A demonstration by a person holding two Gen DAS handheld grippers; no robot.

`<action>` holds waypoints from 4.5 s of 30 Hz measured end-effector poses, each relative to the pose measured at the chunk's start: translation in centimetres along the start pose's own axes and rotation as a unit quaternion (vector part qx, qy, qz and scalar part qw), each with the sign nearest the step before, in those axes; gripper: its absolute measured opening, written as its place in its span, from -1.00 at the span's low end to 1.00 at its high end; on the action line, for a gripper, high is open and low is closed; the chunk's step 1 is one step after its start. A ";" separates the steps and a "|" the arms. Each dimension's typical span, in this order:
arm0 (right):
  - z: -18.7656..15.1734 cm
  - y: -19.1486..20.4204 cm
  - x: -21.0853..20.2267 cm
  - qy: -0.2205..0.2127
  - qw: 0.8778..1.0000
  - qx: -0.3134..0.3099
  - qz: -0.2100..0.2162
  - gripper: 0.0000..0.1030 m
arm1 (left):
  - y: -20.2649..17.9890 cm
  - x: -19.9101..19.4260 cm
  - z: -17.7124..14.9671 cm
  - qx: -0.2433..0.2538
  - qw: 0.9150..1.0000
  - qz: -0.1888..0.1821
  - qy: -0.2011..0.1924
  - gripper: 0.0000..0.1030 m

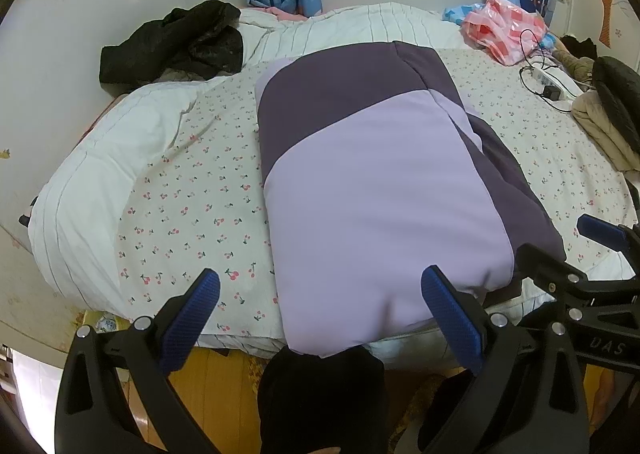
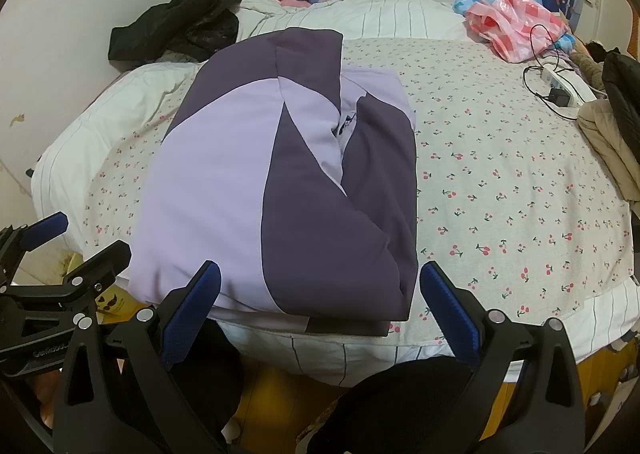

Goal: Fold large clothes

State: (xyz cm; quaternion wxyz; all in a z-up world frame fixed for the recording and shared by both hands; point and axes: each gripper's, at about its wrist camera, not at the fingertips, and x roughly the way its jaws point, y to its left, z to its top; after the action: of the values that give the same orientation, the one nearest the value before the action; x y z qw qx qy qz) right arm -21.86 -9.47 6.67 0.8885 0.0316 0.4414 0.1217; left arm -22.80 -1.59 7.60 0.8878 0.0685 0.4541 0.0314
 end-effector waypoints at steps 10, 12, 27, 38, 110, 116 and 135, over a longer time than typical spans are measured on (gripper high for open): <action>-0.1 0.3 0.0 -0.002 1.000 0.003 -0.002 0.86 | -0.2 -0.1 0.0 0.001 1.000 0.001 -0.001 0.86; -0.1 0.2 0.0 -0.002 1.000 0.002 -0.003 0.86 | -0.3 -0.2 0.0 0.002 1.000 0.002 -0.002 0.86; -0.1 0.2 0.0 -0.002 1.000 0.002 -0.002 0.86 | -0.3 -0.2 0.1 0.000 1.000 -0.001 -0.003 0.86; -0.3 0.3 0.1 -0.004 1.000 0.003 -0.010 0.86 | -0.4 0.0 0.0 -0.004 1.000 -0.004 -0.001 0.86; -0.3 0.4 0.7 -0.006 1.000 -0.002 -0.021 0.86 | -0.1 0.3 -0.3 -0.022 1.000 -0.016 0.001 0.86; -0.2 0.3 0.7 -0.006 1.000 -0.002 -0.020 0.86 | 0.0 0.4 -0.4 -0.024 1.000 -0.019 0.001 0.86; -0.4 0.1 0.6 -0.005 1.000 0.001 -0.017 0.86 | 1.4 0.9 -0.5 -0.066 0.995 -0.070 0.009 0.86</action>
State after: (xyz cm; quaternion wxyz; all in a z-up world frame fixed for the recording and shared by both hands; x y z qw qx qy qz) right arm -21.88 -9.24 5.95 0.8925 0.0254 0.4379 0.1056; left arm -22.68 0.00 6.76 0.8862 -0.0228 0.4628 0.0001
